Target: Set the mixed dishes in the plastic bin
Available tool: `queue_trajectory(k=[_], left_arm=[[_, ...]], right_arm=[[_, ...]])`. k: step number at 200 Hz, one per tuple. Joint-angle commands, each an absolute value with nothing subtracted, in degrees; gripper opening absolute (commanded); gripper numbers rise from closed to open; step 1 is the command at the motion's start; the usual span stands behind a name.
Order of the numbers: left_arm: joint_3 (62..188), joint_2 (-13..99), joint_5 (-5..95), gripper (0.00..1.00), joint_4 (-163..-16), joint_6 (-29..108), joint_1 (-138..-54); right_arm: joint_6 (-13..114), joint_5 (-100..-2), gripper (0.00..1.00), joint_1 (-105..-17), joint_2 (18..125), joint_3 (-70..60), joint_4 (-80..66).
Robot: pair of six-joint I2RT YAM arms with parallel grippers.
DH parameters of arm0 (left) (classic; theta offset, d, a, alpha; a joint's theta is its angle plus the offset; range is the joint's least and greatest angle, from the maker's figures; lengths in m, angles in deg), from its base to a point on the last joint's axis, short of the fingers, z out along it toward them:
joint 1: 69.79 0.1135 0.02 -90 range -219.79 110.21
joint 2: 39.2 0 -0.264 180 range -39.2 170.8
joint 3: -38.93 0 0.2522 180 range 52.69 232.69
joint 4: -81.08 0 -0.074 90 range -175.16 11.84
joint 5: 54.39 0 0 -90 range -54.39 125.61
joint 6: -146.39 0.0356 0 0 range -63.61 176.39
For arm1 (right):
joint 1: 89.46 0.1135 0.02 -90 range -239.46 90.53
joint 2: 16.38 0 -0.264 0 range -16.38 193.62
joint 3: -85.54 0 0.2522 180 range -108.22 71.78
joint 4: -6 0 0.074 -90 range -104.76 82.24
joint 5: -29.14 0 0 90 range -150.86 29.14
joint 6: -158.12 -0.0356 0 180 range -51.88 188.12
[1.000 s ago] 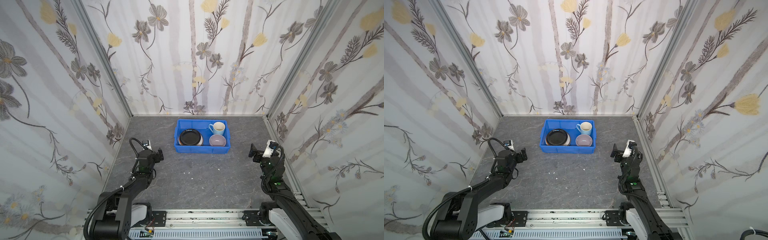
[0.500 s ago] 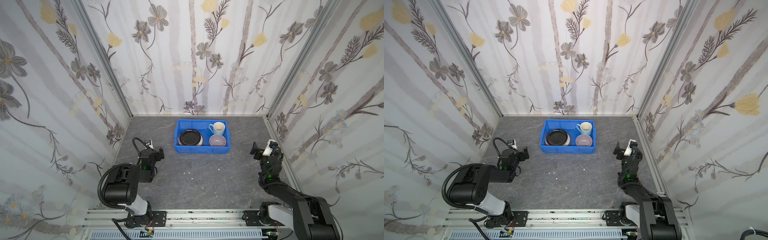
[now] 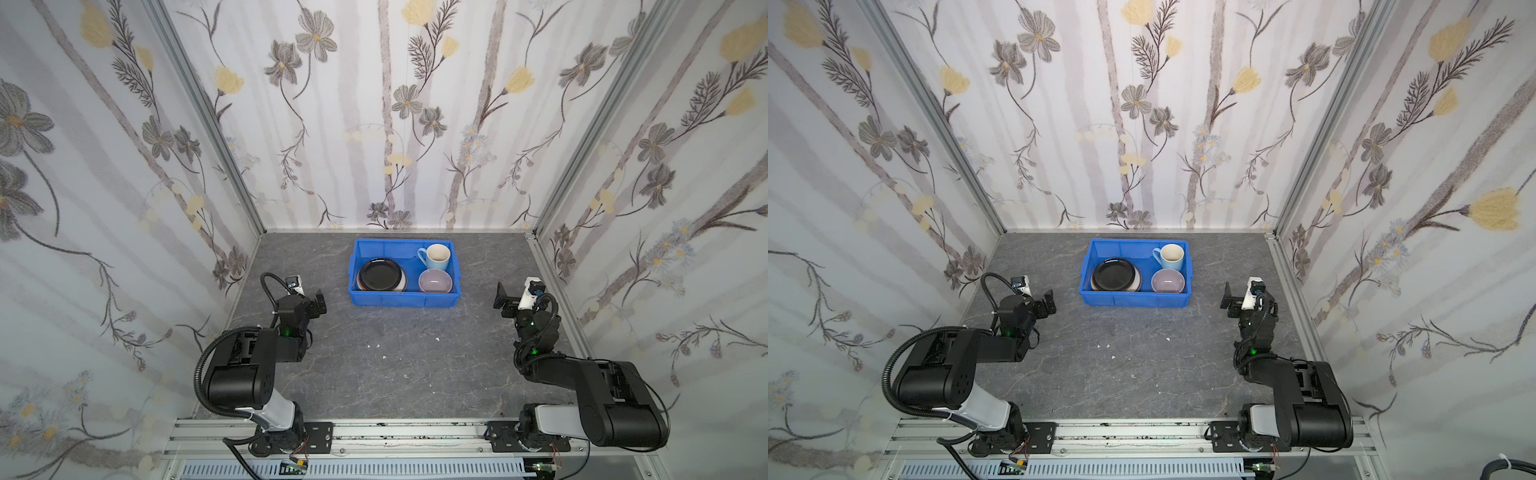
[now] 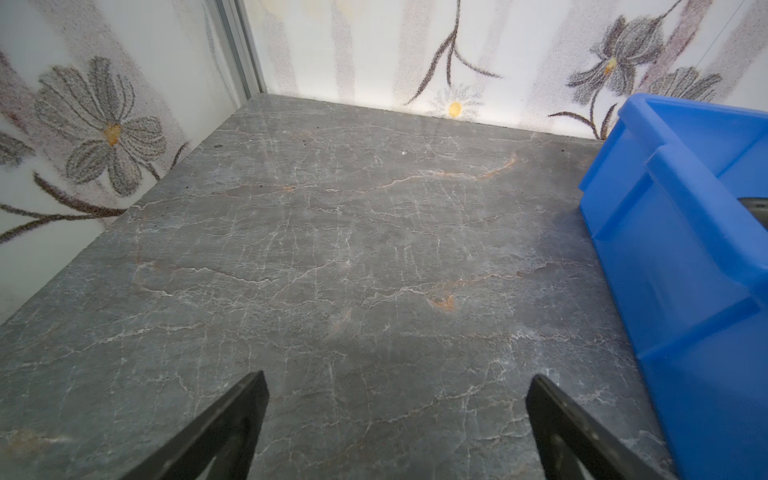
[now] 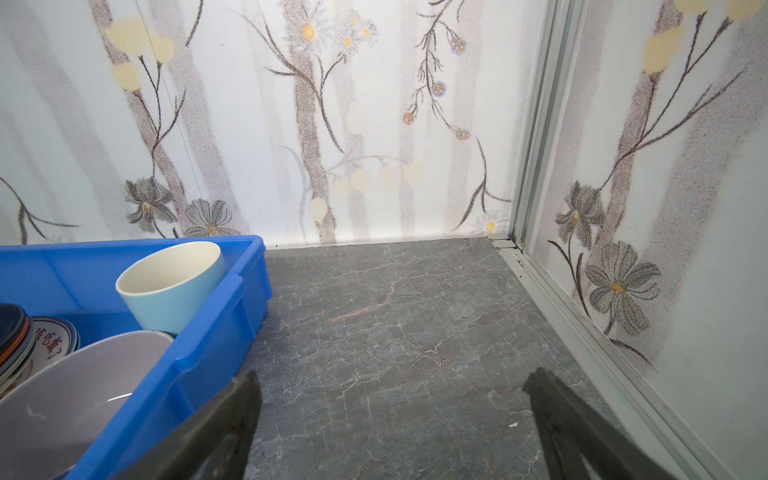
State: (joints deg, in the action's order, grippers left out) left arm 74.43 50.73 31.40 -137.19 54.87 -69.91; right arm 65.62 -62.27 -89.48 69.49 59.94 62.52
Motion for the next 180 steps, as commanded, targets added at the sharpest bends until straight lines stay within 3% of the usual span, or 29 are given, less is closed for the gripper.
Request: queue_trajectory(k=[1,180], left_arm=[[74.9,50.8,30.6,1.00,-138.0,54.8,-70.1],[74.9,50.8,30.1,1.00,-137.8,55.1,-70.4]], right_arm=[[66.8,-61.4,1.00,-89.5,69.5,59.5,65.0],[67.0,-61.4,1.00,-89.4,70.5,59.4,66.1]])
